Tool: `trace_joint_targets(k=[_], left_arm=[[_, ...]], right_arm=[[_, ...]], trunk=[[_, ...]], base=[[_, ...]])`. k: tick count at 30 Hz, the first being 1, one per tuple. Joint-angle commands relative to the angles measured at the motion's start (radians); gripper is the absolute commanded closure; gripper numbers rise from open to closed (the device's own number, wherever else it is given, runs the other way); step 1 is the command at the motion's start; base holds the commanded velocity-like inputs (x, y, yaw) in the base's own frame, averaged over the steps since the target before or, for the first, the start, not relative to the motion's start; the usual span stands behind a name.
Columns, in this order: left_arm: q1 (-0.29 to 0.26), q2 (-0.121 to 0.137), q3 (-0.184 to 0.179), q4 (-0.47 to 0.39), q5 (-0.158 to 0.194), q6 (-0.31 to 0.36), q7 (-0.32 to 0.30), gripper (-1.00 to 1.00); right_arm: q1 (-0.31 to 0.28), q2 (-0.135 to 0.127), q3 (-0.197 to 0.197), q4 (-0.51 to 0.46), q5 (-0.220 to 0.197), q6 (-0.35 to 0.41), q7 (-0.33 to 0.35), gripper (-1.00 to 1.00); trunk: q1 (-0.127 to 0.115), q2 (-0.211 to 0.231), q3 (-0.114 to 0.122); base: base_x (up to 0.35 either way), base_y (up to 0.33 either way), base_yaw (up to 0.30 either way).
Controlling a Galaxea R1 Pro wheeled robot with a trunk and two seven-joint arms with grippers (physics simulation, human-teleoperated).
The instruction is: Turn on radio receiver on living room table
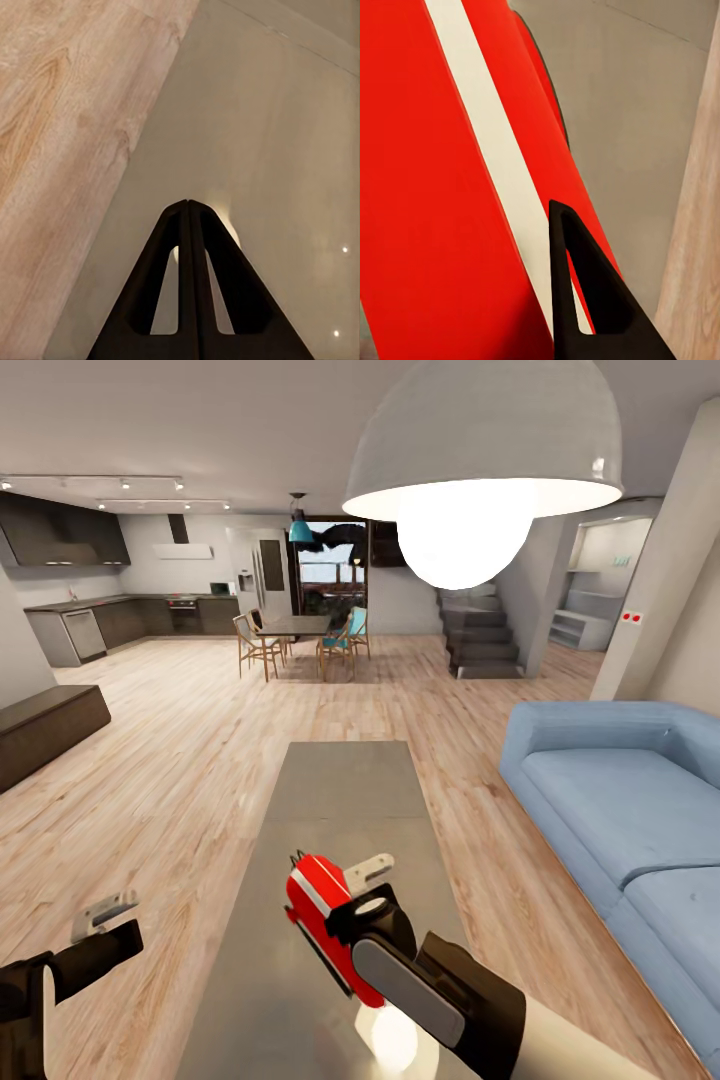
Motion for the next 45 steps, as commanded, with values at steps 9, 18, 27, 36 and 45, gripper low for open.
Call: trace_joint_targets(k=[9, 18, 27, 36, 45], left_arm=[[0.000, -0.001, -0.001, 0.003, 0.000, 0.001, 0.000, 1.00], [0.000, -0.027, -0.001, 0.002, -0.079, 0.029, 0.000, 1.00], [0.000, -0.036, -0.003, 0.002, -0.089, 0.035, -0.001, 1.00], [0.000, -0.060, -0.036, 0.004, -0.091, 0.035, 0.000, 1.00], [0.002, -0.068, -0.113, 0.003, -0.092, 0.036, -0.001, 1.00]], right_arm=[[0.000, 0.000, -0.002, -0.004, 0.004, -0.037, -0.004, 1.00], [0.000, -0.001, -0.070, 0.007, -0.005, -0.117, -0.004, 1.00], [-0.018, 0.046, -0.237, 0.442, 0.008, -0.116, 0.178, 1.00], [-0.125, 0.079, -0.266, 0.741, 0.047, -0.126, 0.246, 1.00], [-0.128, 0.080, -0.266, 0.744, 0.049, -0.128, 0.247, 1.00]], trunk=[[0.000, 0.000, 0.000], [0.000, 0.000, 0.000], [0.000, 0.000, 0.000], [0.000, 0.000, 0.000], [0.000, 0.000, 0.000]], base=[[0.000, 0.000, 0.000], [0.000, 0.000, 0.000], [0.000, 0.000, 0.000], [0.000, 0.000, 0.000], [0.000, 0.000, 0.000]])
